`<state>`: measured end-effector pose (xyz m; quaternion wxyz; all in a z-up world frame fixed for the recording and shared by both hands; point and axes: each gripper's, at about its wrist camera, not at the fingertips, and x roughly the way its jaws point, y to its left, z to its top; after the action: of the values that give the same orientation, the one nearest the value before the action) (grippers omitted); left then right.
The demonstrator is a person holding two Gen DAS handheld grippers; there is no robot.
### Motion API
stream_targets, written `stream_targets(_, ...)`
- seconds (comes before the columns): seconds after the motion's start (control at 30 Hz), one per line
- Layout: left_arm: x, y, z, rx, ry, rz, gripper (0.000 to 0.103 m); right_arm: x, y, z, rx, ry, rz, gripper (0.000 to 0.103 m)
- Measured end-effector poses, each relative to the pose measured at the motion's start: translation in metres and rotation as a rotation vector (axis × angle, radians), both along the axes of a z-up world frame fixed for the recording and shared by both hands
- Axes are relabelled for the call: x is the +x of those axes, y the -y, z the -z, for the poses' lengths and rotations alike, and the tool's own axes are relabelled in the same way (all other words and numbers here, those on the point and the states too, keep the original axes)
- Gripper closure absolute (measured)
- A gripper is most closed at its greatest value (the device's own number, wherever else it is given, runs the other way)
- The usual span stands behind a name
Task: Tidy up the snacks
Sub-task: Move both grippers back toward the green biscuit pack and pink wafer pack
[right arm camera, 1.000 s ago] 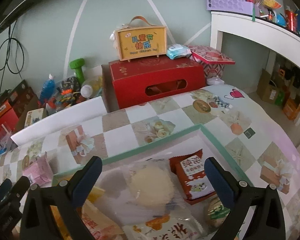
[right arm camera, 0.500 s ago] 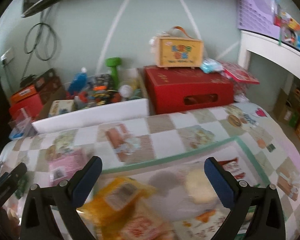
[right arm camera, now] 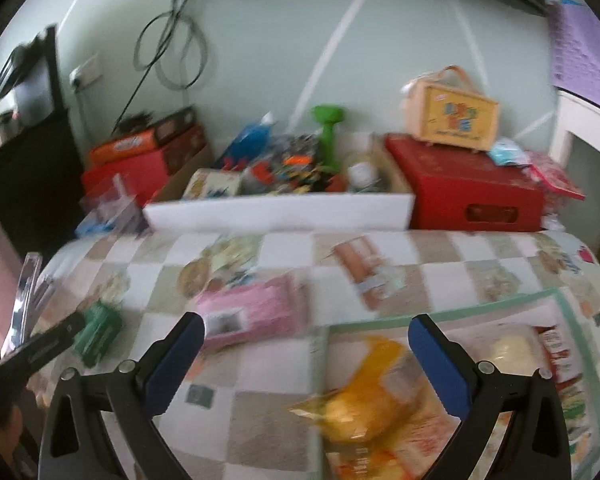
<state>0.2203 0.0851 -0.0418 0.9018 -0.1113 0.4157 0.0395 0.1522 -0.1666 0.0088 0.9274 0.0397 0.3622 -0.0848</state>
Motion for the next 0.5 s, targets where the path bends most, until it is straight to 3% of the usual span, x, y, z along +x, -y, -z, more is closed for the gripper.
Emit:
stream_targets(0.27,0.004,0.001,0.012,-0.023,-0.044,0.04,0.009,0.012,-0.028,0.017,-0.005,-0.039,-0.055,0.0)
stream_targets(0.5,0.009,0.01,0.014,-0.015,-0.04,0.077,0.009,0.039,-0.03,0.024,0.019,-0.039,0.003,0.0)
